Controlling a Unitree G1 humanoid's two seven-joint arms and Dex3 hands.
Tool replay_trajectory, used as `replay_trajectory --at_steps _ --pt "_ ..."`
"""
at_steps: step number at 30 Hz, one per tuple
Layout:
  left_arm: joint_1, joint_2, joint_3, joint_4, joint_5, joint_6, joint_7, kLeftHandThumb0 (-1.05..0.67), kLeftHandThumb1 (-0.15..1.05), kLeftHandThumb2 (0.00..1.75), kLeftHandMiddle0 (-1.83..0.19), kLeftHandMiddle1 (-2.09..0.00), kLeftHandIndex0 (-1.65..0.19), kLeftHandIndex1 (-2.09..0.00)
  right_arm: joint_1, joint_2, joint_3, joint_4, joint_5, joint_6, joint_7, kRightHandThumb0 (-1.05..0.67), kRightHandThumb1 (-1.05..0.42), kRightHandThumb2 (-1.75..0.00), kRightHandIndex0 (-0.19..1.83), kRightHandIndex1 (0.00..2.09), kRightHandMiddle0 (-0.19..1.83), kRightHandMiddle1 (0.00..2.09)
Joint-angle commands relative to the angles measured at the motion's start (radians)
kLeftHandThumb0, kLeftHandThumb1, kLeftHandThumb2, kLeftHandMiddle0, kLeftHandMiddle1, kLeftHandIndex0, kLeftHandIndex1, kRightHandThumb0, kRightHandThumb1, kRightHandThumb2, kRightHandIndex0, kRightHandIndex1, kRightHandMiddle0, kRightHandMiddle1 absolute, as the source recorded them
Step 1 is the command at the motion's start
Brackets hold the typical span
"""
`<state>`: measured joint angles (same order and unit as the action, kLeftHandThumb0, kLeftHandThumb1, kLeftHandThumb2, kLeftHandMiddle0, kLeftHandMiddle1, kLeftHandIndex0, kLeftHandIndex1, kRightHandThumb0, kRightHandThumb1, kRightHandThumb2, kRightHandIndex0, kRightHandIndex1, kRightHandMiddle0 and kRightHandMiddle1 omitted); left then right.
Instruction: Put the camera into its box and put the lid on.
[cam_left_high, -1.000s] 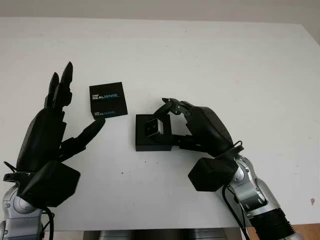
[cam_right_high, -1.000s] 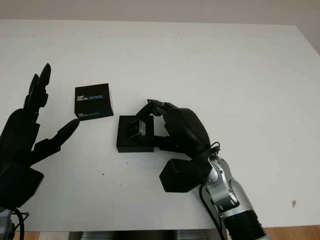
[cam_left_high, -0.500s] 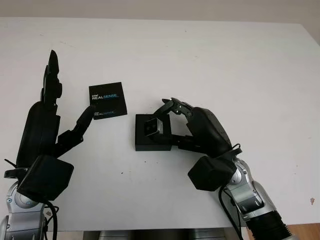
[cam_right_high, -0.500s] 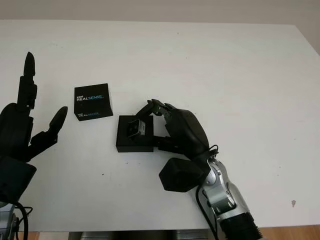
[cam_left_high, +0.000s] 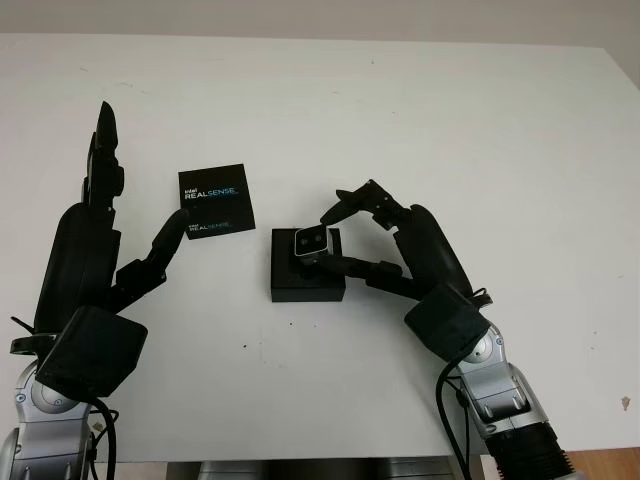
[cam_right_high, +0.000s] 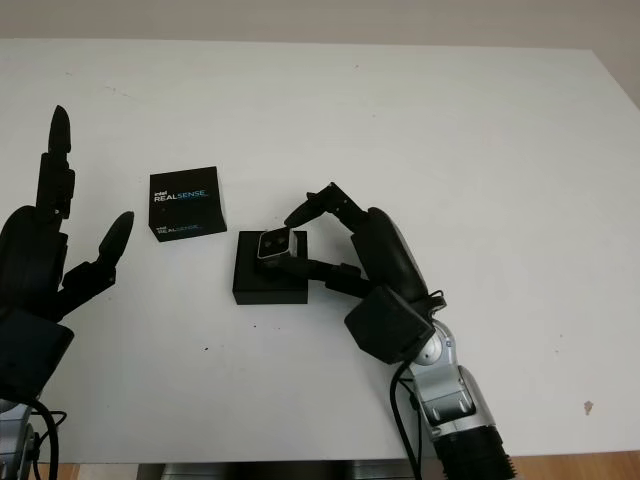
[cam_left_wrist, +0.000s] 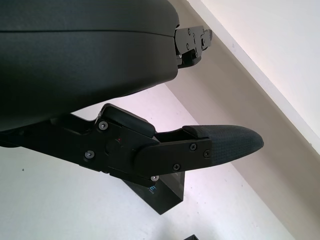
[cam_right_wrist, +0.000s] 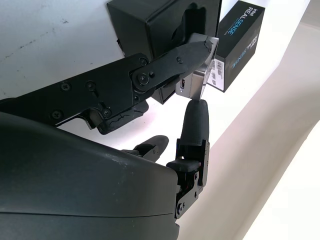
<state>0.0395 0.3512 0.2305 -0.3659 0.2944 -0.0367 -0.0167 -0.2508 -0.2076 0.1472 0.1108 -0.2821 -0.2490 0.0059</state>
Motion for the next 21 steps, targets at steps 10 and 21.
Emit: replay_trajectory --at_steps 10,21 --pt "-0.001 0.004 0.0 -0.007 0.004 0.0 -0.002 -0.85 1.05 0.55 0.19 0.0 0.19 0.0 0.001 0.013 -0.002 -0.011 0.014 -0.007 0.023 -0.42 -0.96 -0.05 0.32 0.36 0.35 1.49" --pt "0.006 -0.002 0.0 -0.001 -0.01 -0.009 -0.003 -0.84 1.05 0.53 0.19 0.0 0.19 0.0 0.021 0.035 0.016 -0.012 0.032 -0.005 0.046 -0.41 -0.96 -0.05 0.29 0.42 0.37 1.49"
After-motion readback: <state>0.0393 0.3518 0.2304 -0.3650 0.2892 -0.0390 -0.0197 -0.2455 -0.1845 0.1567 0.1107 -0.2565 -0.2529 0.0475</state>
